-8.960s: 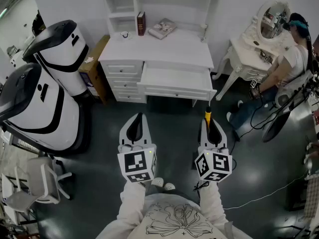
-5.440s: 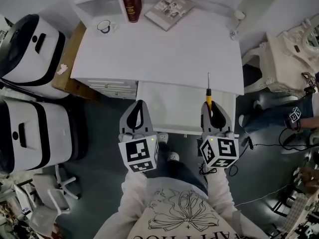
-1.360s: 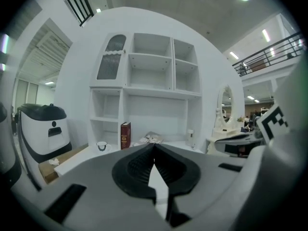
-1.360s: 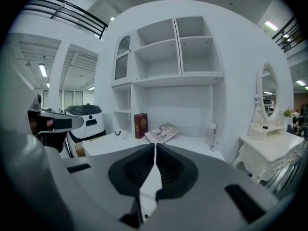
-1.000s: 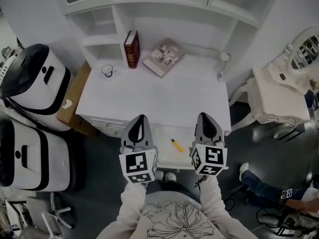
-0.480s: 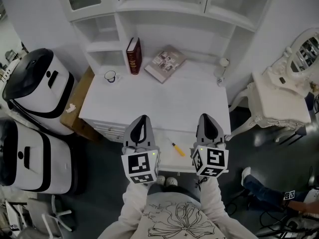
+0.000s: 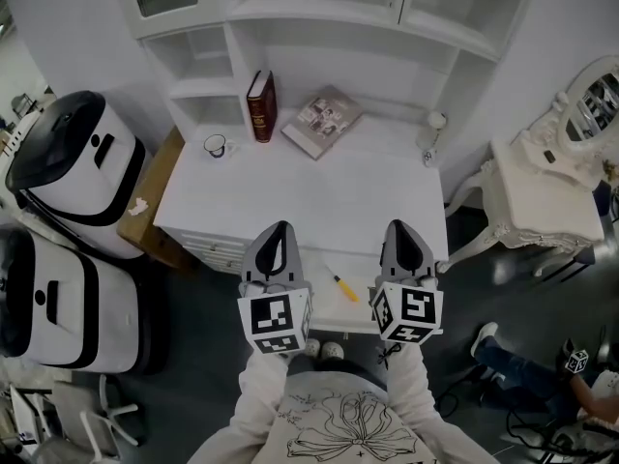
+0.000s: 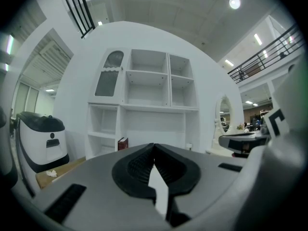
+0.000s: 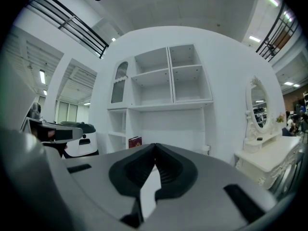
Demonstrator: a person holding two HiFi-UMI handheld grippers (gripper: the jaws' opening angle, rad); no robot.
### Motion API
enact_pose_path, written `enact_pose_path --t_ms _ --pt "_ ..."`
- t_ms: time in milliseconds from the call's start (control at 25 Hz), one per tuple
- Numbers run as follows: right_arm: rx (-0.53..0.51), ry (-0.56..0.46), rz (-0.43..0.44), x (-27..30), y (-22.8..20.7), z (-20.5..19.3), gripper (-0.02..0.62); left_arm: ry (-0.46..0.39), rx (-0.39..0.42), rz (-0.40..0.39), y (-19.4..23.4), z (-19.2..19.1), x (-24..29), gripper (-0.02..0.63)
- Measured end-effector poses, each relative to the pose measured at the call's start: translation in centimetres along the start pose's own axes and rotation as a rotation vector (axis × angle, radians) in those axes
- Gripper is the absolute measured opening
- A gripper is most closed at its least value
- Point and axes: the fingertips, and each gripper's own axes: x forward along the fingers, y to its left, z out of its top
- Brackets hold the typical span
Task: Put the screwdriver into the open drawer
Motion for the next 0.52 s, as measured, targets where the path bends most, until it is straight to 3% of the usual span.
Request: enact_pose_path --t_ms 520 --pt "0.0 0.015 0.001 0.02 -0.25 -0.58 0.003 0.005 -0.001 -0.007 -0.54 -0.4 0.09 0.005"
